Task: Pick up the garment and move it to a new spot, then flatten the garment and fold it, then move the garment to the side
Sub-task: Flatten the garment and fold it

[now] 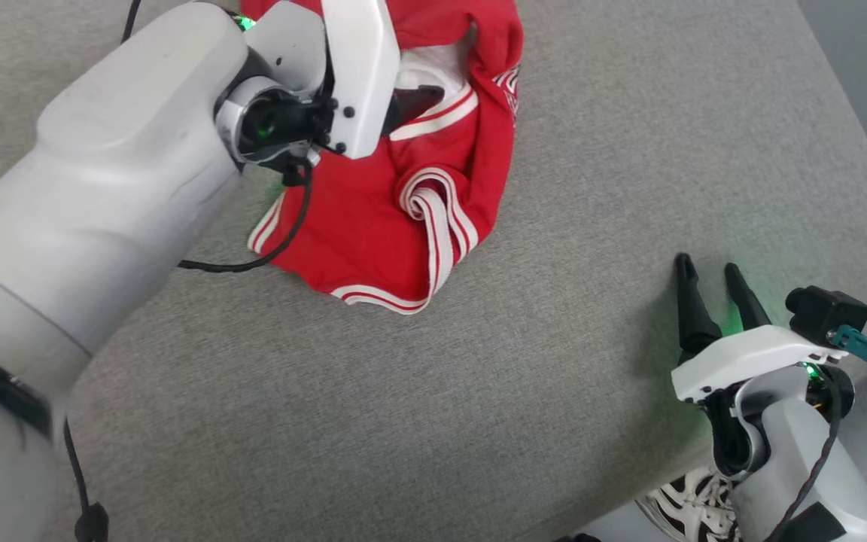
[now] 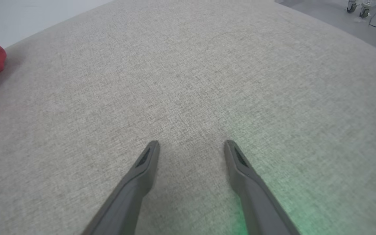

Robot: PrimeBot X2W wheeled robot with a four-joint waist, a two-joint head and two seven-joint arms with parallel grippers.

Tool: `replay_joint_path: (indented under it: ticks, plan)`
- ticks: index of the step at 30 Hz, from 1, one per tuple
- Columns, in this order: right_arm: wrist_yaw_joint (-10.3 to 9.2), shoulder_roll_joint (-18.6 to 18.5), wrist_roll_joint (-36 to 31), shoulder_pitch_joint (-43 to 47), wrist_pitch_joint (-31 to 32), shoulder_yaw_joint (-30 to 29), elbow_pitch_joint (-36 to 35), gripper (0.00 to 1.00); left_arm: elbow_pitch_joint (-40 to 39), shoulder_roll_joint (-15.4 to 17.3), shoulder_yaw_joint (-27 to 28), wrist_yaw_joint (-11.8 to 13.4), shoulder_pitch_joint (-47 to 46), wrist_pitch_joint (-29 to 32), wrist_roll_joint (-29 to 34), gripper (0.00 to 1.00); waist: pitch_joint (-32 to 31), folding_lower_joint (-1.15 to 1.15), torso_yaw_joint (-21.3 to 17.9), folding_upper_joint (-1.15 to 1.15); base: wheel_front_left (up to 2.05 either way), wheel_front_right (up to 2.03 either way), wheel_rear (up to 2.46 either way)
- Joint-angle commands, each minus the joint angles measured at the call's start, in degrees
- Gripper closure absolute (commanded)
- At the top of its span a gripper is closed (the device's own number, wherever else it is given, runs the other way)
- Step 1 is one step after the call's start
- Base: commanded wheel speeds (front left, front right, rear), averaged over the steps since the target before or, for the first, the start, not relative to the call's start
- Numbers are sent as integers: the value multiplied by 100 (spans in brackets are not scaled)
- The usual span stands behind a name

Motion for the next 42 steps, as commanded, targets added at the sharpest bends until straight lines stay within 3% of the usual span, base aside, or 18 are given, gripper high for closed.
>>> replay_joint_path:
  ticks: [1,8,13,14,15,16,21,28,33,42]
  plan:
    - [4,94,-22,-61,51,81,69,0,-27,40,-12,-15,71,29,-43,0,-34,0,46,0,0,0,0]
    - [7,82,172,-173,58,334,16,0,154,150,-36,-14,133,-166,83,0,152,0,-143,0,0,0,0]
    - [-1,61,320,-111,-1,392,130,0,559,17,96,-15,134,-241,-122,3,273,0,-334,0,0,0,0]
    - [-5,57,340,-97,-13,393,151,0,613,4,112,-15,138,-225,-159,31,282,0,-359,0,0,0,0]
    - [-6,55,345,-80,-30,387,171,0,644,-6,113,-15,133,-222,-179,52,284,0,-372,0,0,0,0]
    - [-8,55,350,-71,-38,380,190,0,666,-19,128,-15,140,-219,-223,100,283,0,-381,0,0,0,0]
    - [-12,53,270,-79,-83,272,277,0,625,-26,246,-15,106,-332,-364,100,207,0,-283,0,0,0,0]
    - [4,27,-5,-124,-51,87,240,0,197,223,500,-15,179,-608,-638,100,-77,0,299,0,0,0,0]
    - [12,-79,-167,-93,56,-34,143,0,-106,671,555,-15,548,-669,-794,100,-279,0,728,0,0,0,0]
    - [15,-311,-543,78,452,-379,-386,0,-491,2042,689,-14,1848,-1026,-1164,100,-558,0,1373,0,0,0,0]
